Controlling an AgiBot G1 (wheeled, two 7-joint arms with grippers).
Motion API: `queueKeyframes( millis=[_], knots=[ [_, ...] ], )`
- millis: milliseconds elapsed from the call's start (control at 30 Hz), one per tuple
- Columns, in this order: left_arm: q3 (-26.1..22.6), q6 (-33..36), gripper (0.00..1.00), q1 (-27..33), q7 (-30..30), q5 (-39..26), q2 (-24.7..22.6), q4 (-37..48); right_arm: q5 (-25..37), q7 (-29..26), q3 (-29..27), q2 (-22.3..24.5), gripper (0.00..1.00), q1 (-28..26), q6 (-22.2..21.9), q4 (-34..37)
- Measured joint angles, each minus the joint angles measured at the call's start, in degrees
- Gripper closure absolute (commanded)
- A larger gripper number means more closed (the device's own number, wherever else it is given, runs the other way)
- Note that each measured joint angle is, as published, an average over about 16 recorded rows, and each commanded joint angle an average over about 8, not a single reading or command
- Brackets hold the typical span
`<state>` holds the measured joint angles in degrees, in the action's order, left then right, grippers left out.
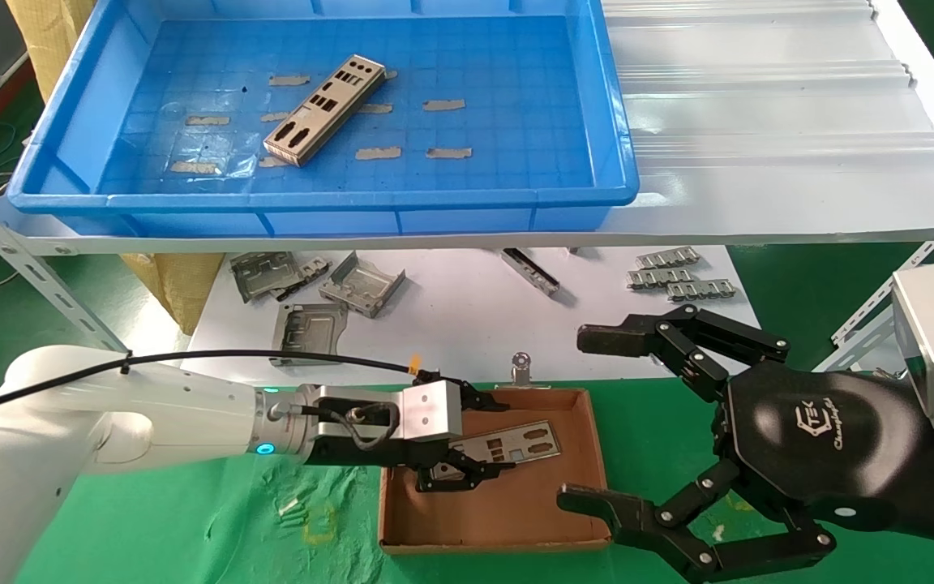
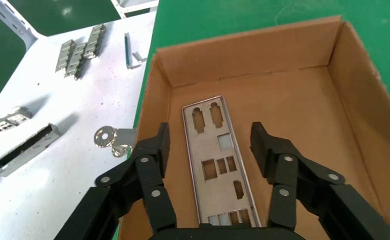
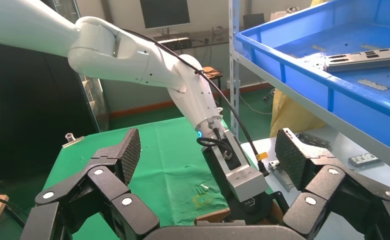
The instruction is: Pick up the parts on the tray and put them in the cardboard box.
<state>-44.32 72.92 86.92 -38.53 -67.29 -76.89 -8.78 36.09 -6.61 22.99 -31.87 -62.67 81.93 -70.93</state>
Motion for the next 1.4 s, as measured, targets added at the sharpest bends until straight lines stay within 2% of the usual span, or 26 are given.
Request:
queueKeyframes(
  millis=[500, 767, 1033, 1400],
  knots=[
    [2.0, 12.0, 0.00, 0.8, 5.3, 4.4, 1.7, 3.9, 0.0, 0.0, 0.0, 0.0, 0.00, 0.0, 0.0, 0.0],
    [2.6, 13.7, 0.00, 0.5, 6.5, 5.4, 2.2, 4.1, 0.0, 0.0, 0.0, 0.0, 0.00, 0.0, 0.0, 0.0],
    [4.1, 13.0, 0.00, -1.2, 9.0, 6.3, 4.7, -0.7, 0.0, 0.0, 0.0, 0.0, 0.00, 0.0, 0.0, 0.0],
    [8.6, 13.0, 0.00, -5.7, 16.6, 9.9, 11.7, -12.7, 0.0, 0.0, 0.0, 0.0, 0.00, 0.0, 0.0, 0.0]
  ],
)
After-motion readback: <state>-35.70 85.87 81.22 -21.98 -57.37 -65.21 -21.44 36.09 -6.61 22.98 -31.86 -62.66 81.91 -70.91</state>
